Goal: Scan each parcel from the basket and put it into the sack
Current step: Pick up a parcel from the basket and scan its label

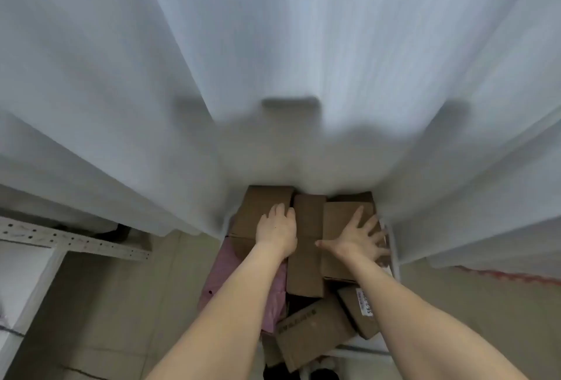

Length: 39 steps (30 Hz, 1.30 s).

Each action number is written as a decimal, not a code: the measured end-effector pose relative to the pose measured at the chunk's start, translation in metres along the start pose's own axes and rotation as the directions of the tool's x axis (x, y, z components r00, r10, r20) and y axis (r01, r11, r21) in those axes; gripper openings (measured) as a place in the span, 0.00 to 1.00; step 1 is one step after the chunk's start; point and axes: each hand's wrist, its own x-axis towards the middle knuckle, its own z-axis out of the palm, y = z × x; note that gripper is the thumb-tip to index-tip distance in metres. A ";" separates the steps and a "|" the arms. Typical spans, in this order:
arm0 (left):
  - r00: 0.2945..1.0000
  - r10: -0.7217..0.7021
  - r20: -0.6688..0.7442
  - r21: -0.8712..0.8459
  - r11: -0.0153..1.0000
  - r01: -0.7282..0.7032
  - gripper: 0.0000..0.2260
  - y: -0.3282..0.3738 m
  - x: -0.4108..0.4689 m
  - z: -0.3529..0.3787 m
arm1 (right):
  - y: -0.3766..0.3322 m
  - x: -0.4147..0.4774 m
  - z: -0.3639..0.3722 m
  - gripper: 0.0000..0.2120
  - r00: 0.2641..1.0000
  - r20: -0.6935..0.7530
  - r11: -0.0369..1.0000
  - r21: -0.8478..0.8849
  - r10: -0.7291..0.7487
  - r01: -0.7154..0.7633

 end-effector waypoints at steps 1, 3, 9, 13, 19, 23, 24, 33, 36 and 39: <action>1.000 -0.008 0.005 0.008 1.000 0.008 0.27 -0.001 0.005 0.004 | -0.005 0.005 0.005 0.67 1.000 -0.010 1.000 -0.023 0.003 -0.003; 1.000 -0.029 -0.004 -0.002 1.000 0.029 0.27 -0.006 0.015 0.014 | -0.014 0.014 0.010 0.67 0.999 -0.046 1.000 -0.008 0.014 -0.014; 0.999 -0.031 0.016 0.028 0.999 0.030 0.27 -0.015 0.028 0.034 | -0.025 0.037 0.029 0.64 0.991 -0.116 0.998 -0.019 0.065 -0.068; 0.998 -0.039 0.052 0.007 0.999 0.039 0.27 -0.018 0.022 0.032 | -0.025 0.032 0.023 0.60 0.988 -0.140 0.997 -0.004 0.070 -0.071; 0.990 -0.097 0.106 -0.188 0.975 0.116 0.23 -0.020 0.001 -0.002 | -0.025 -0.003 -0.016 0.53 0.986 -0.160 0.998 0.040 0.054 -0.048; 0.978 -0.150 0.142 -0.314 0.931 0.188 0.24 -0.020 -0.020 -0.038 | -0.030 -0.034 -0.049 0.49 0.992 -0.115 0.990 0.133 0.057 -0.041; 0.976 -0.166 0.141 -0.333 0.920 0.205 0.24 -0.022 -0.025 -0.047 | -0.032 -0.042 -0.057 0.48 0.994 -0.091 0.985 0.171 0.055 -0.039; 0.942 -0.327 0.074 -0.479 0.817 0.321 0.24 -0.061 -0.092 -0.125 | -0.051 -0.117 -0.110 0.52 0.962 0.220 0.799 0.602 -0.162 -0.003; 0.929 -0.363 0.078 -0.546 0.764 0.344 0.24 -0.072 -0.124 -0.145 | -0.062 -0.142 -0.117 0.45 0.902 0.330 0.739 0.673 -0.278 -0.019; 0.887 -0.430 0.167 -0.655 0.624 0.426 0.27 -0.083 -0.160 -0.159 | -0.081 -0.157 -0.118 0.47 0.853 0.388 0.715 0.699 -0.350 -0.024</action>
